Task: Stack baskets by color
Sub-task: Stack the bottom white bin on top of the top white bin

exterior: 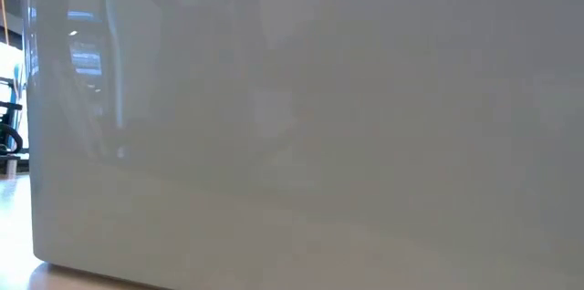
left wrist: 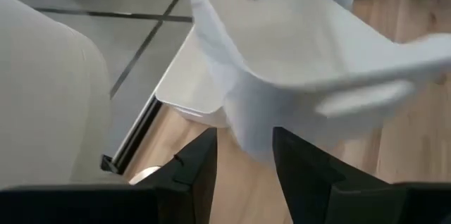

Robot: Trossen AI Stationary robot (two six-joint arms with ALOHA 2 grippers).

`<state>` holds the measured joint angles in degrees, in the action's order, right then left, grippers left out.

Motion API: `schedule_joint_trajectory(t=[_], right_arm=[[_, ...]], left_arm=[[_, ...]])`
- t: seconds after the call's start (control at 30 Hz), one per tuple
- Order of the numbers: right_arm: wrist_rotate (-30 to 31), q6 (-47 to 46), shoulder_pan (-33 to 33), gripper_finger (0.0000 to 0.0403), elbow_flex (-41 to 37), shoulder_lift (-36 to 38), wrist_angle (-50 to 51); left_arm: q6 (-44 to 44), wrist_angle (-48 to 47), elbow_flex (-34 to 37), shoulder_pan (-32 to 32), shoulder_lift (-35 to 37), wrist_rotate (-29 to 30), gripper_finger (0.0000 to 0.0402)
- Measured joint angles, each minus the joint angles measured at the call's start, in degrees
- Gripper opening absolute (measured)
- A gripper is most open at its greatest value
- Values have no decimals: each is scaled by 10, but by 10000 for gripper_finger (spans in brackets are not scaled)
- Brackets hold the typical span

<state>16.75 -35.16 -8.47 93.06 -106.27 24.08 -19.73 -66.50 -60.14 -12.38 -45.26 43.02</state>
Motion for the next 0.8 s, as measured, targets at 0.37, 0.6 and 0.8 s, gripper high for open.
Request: schedule_joint_trajectory(t=[0.37, 0.6, 0.8], right_arm=[[50, -97, -84, 0, 0, 1, 69], [73, -166, -124, 0, -1, -3, 84], [52, -207, -145, 0, -1, -9, 85]], left_arm=[[4, -1, 0, 0, -1, -4, 126], [4, -1, 0, 0, 0, -4, 126], [4, -5, 0, 0, 0, -4, 126]])
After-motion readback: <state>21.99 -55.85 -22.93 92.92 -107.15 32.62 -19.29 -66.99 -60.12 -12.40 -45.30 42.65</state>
